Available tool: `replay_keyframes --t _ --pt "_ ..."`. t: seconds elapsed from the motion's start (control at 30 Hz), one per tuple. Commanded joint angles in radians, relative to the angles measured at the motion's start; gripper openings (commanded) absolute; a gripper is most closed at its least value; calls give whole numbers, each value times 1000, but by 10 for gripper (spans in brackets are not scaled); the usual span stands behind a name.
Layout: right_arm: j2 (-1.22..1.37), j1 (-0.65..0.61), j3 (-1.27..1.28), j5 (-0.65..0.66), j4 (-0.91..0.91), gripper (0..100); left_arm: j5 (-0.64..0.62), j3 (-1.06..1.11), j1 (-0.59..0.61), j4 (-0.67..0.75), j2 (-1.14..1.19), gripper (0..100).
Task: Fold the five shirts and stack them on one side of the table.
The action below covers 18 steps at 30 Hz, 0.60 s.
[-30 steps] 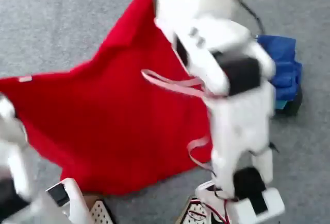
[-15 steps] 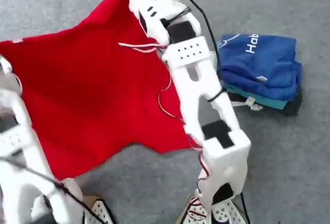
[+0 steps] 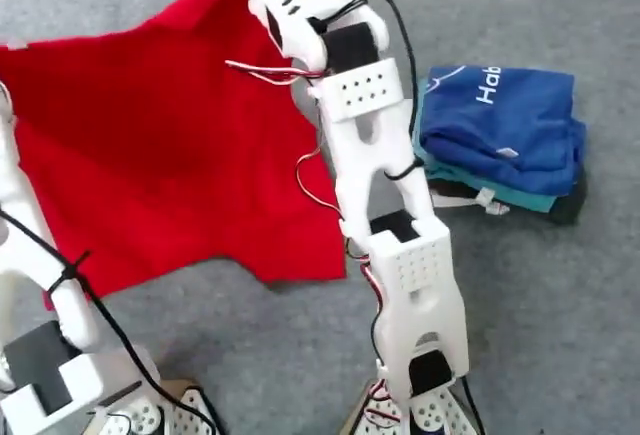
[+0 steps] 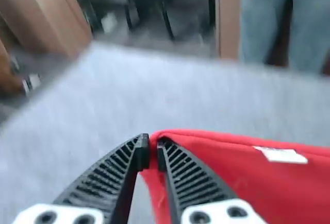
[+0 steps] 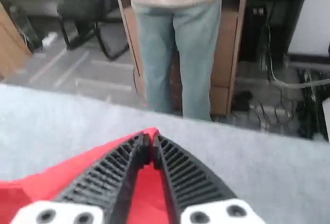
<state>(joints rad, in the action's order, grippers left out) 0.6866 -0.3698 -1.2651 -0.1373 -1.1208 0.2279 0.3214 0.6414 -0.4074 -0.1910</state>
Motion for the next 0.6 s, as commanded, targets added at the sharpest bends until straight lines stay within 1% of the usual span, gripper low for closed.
replay_keyframes --t 0.0,0.03,0.1,0.17,0.23,0.37,0.57 --pt "-10 -6 -111 6 -235 14 6 -8 -13 -233 -6 29" --pt "-10 -9 -116 8 -298 14 12 13 -13 -281 -6 29" --pt "-10 -12 -120 8 -420 14 69 73 -13 -339 -6 29" --pt "-10 -20 -122 11 -532 14 143 137 -15 -356 -15 29" --pt "-12 -29 -117 52 -643 14 193 223 -19 -358 -54 29" --pt "-42 -38 25 98 -647 13 261 414 -24 -350 -227 29" --pt "-263 -133 476 133 -646 13 327 654 -7 -348 -532 29"
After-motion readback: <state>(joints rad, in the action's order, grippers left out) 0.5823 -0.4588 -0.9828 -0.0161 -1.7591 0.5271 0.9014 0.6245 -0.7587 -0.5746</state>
